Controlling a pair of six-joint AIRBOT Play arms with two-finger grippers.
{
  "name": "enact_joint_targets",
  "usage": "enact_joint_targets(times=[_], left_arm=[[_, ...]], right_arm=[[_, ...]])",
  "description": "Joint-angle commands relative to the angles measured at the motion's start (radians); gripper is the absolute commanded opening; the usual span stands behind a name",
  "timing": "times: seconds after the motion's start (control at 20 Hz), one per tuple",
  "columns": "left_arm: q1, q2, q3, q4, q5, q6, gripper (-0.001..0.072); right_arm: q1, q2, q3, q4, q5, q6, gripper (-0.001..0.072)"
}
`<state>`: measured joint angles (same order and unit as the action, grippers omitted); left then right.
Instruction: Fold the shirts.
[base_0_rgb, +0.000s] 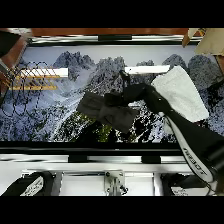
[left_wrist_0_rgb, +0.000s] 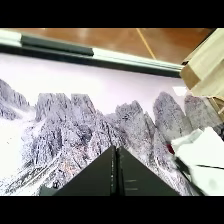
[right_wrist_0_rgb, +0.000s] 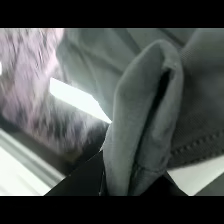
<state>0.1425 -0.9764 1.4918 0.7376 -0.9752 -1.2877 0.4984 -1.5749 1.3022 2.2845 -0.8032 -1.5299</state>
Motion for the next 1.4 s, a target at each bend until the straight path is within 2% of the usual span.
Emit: enact_joint_targets(times=[0.0,0.05,0.1,0.15,0.2,0.3,0.45,0.7,0.75,0.85,0.9,1.05,1.2,1.35], left_arm=[[0.034,0.08,0.0,0.004,-0.11,0.0,0.0042],[0.034,0.083,0.0,0.004,-0.129,0.0,0.0043],[0.034,0.082,-0.001,0.004,-0.142,0.0,0.0042],[0.034,0.081,-0.003,0.004,-0.145,0.0,0.0043],[0.034,0.082,-0.011,0.004,-0.145,0.0,0.0043],[0.034,0.082,-0.027,0.004,-0.145,0.0,0.0042],[0.034,0.082,-0.048,0.004,-0.145,0.0,0.0043],[0.034,0.082,-0.066,0.005,-0.145,0.001,0.0043],[0.034,0.082,-0.066,0.005,-0.145,0.003,0.0043],[0.034,0.082,-0.066,0.005,-0.145,0.005,0.0043],[0.034,0.082,-0.066,0.005,-0.145,0.005,0.0043],[0.034,0.082,-0.066,0.004,-0.145,0.003,0.0043],[0.034,0.082,-0.066,0.004,-0.145,0.004,0.0043],[0.034,0.082,-0.066,0.004,-0.144,0.004,0.0043]], right_arm=[[0.069,-0.112,0.052,0.075,0.191,0.01,0.0081],[0.078,-0.135,0.079,0.083,0.209,0.035,0.0104],[0.084,-0.154,0.103,0.102,0.235,0.054,0.0242],[0.085,-0.168,0.119,0.135,0.265,0.07,0.0529],[0.085,-0.172,0.128,0.152,0.282,0.07,0.0573],[0.078,-0.167,0.135,0.146,0.259,0.071,0.0573],[0.023,-0.135,0.134,0.035,0.067,0.071,0.0579],[-0.158,-0.056,0.131,-0.441,-0.414,0.146,0.0579],[-0.2,-0.048,0.118,-0.483,-0.488,0.145,0.0579],[-0.28,-0.035,0.047,-0.419,-0.566,0.107,0.0608],[-0.303,-0.034,0.0,-0.33,-0.564,0.084,0.068],[-0.29,-0.034,-0.135,-0.054,-0.389,-0.014,0.068],[-0.229,-0.047,-0.2,0.045,-0.204,-0.019,0.068],[-0.164,-0.075,-0.201,0.107,-0.117,-0.019,0.0679]])
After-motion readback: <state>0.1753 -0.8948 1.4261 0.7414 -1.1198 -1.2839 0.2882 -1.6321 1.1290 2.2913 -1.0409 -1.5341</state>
